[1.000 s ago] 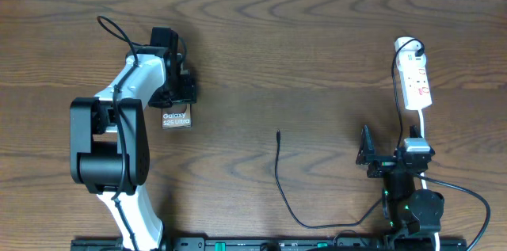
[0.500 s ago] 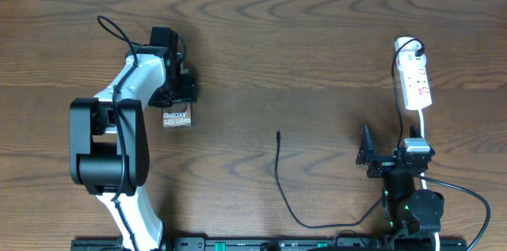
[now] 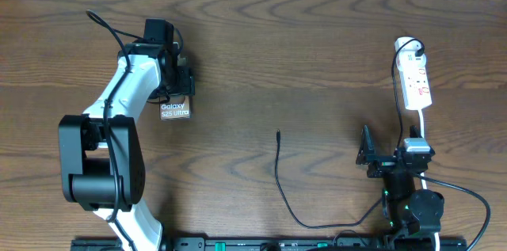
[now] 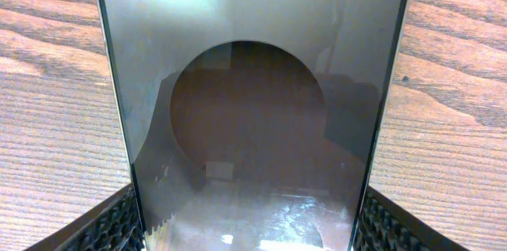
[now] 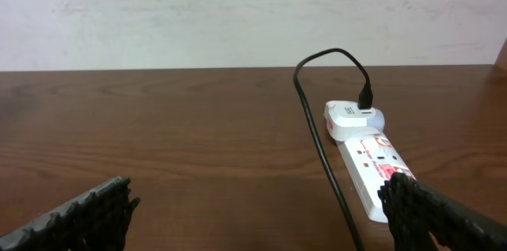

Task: Plug charger to phone and switch on socket
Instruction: 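Lift the phone with the left gripper and rotate it toward center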

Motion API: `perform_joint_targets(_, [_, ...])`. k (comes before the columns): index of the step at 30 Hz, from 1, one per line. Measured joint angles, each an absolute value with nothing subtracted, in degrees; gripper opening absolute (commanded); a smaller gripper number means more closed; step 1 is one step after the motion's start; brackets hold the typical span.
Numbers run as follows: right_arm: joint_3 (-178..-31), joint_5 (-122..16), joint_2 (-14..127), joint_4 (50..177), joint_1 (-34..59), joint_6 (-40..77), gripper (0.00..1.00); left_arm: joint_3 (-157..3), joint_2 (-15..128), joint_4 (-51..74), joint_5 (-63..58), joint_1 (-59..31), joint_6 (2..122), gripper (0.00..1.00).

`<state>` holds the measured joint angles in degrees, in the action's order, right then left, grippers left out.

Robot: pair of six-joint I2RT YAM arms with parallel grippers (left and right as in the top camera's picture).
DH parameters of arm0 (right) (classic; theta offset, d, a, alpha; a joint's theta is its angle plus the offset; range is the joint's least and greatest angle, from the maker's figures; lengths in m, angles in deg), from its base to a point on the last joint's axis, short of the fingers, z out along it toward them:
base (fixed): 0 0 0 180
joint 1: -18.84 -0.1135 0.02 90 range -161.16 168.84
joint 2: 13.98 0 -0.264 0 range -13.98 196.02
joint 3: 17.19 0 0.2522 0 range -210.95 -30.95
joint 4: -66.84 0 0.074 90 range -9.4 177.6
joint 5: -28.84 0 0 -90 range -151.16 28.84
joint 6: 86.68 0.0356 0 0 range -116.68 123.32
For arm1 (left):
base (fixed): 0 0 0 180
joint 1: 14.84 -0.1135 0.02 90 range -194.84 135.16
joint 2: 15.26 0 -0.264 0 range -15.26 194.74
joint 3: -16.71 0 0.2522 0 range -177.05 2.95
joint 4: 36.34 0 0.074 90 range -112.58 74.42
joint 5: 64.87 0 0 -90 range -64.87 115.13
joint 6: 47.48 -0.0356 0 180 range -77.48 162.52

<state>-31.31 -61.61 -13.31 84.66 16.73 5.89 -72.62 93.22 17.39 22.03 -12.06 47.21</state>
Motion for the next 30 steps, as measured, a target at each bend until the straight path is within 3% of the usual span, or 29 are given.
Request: perform_joint_targets(30, [-31.33, -61.61, -13.31, 84.66, 16.73, 5.89, 0.99, -72.62, 80.28, 19.49, 20.83, -12.06, 47.21, 0.07])
